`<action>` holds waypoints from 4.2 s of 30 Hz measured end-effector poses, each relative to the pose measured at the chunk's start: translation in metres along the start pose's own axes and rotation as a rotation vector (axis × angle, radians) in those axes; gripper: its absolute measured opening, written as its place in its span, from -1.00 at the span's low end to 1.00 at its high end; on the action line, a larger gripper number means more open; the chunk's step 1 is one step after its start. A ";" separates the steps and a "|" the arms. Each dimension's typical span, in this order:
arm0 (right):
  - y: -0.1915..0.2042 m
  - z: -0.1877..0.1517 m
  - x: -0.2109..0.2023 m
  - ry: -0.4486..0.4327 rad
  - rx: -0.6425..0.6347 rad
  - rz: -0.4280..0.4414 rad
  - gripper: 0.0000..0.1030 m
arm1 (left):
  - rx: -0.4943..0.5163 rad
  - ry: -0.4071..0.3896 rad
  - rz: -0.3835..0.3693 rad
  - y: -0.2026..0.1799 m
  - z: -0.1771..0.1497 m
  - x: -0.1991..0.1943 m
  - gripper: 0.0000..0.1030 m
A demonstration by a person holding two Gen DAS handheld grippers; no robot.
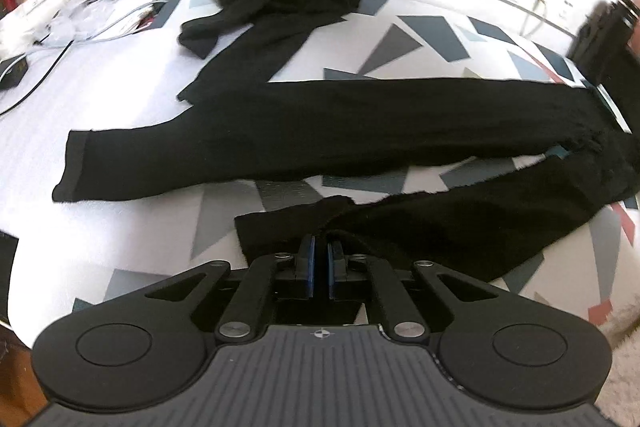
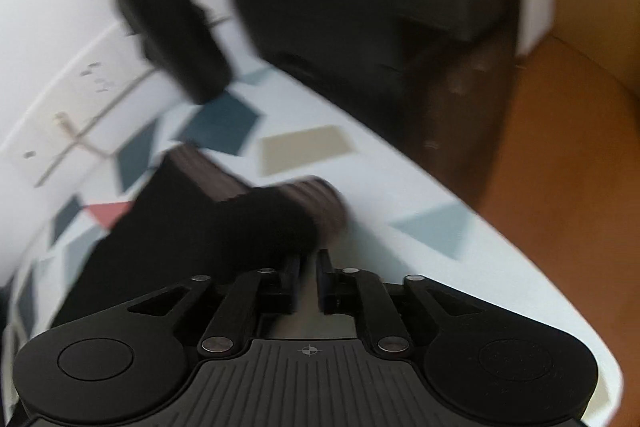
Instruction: Fold clothes
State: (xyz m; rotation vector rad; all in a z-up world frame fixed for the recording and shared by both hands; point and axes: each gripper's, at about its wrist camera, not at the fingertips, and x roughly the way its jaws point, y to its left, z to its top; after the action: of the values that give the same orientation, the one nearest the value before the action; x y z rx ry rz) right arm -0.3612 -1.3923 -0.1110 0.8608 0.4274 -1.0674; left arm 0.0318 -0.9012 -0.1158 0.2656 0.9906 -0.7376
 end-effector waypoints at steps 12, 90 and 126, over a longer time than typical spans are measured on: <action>0.032 -0.034 0.029 0.163 -0.193 -0.009 0.06 | -0.161 -0.083 0.098 0.047 0.015 -0.018 -0.87; 0.213 -0.217 -0.046 0.134 -0.322 -0.043 0.72 | 0.264 -0.046 0.004 0.155 -0.048 -0.034 -0.74; 0.251 -0.288 -0.058 0.208 -0.782 -0.169 0.98 | 0.179 0.001 -0.244 0.098 -0.029 -0.002 0.85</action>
State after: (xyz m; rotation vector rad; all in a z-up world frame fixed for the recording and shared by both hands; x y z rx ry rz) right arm -0.1372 -1.0799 -0.1472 0.2342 1.0231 -0.8549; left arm 0.0776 -0.8134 -0.1417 0.3039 0.9688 -1.0513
